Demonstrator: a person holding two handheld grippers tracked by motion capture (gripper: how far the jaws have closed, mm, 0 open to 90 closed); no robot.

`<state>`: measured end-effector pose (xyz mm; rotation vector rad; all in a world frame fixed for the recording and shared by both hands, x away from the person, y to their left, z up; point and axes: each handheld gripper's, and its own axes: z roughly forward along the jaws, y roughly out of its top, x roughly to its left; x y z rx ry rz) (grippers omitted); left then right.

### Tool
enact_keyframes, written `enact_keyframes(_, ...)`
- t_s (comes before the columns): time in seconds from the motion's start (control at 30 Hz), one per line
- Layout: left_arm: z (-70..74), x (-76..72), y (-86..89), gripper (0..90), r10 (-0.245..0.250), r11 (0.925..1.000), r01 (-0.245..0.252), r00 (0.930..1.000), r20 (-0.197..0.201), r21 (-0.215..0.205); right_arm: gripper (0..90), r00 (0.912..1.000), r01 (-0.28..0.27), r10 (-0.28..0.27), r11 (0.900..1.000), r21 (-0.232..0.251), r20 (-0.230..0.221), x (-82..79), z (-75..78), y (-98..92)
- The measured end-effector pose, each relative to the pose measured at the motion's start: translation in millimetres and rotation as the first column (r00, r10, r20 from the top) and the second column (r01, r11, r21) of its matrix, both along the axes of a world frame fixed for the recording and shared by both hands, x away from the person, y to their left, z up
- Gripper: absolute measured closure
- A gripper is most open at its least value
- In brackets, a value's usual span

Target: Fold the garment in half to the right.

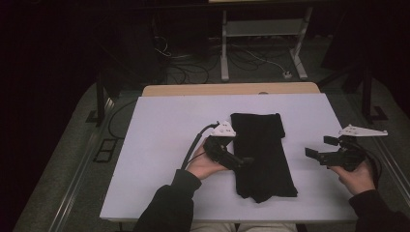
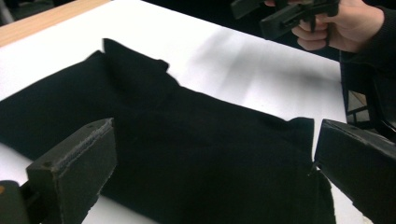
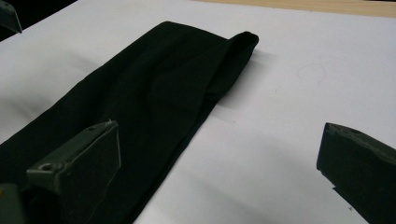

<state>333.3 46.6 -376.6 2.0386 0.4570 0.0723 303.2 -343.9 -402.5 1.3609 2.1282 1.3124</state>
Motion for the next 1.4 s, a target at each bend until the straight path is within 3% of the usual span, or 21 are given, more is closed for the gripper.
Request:
enact_keyframes(0.1,-0.1,1.5,9.6,0.0,0.020,0.9998,-0.020,0.9998,0.002,0.002,0.0,1.0000,-0.002,0.002,1.000,-0.002,0.002,-2.2,-1.3,-0.3)
enact_keyframes(0.33,-0.1,-0.4,35.7,0.0,0.077,0.9964,-0.077,0.9970,0.007,-0.036,0.0,0.9998,-0.017,0.017,1.000,-0.004,0.008,-10.3,-2.7,0.6)
enact_keyframes(0.6,0.3,-5.2,68.9,0.0,0.137,0.9900,-0.137,0.9902,0.024,-0.036,0.0,0.9999,-0.013,0.013,1.000,-0.002,0.005,-18.5,-5.9,-3.6)
enact_keyframes(0.83,-3.2,-11.1,91.0,0.0,0.162,0.9866,-0.161,0.9862,0.034,-0.023,0.0,0.9999,-0.012,0.012,1.000,0.004,0.006,-24.2,-7.3,-6.9)
enact_keyframes(1.4,-15.4,-21.5,138.1,0.0,0.250,0.9678,-0.248,0.9677,0.037,-0.045,0.0,0.9999,-0.015,0.015,1.000,-0.003,0.002,-29.8,-9.9,-9.9)
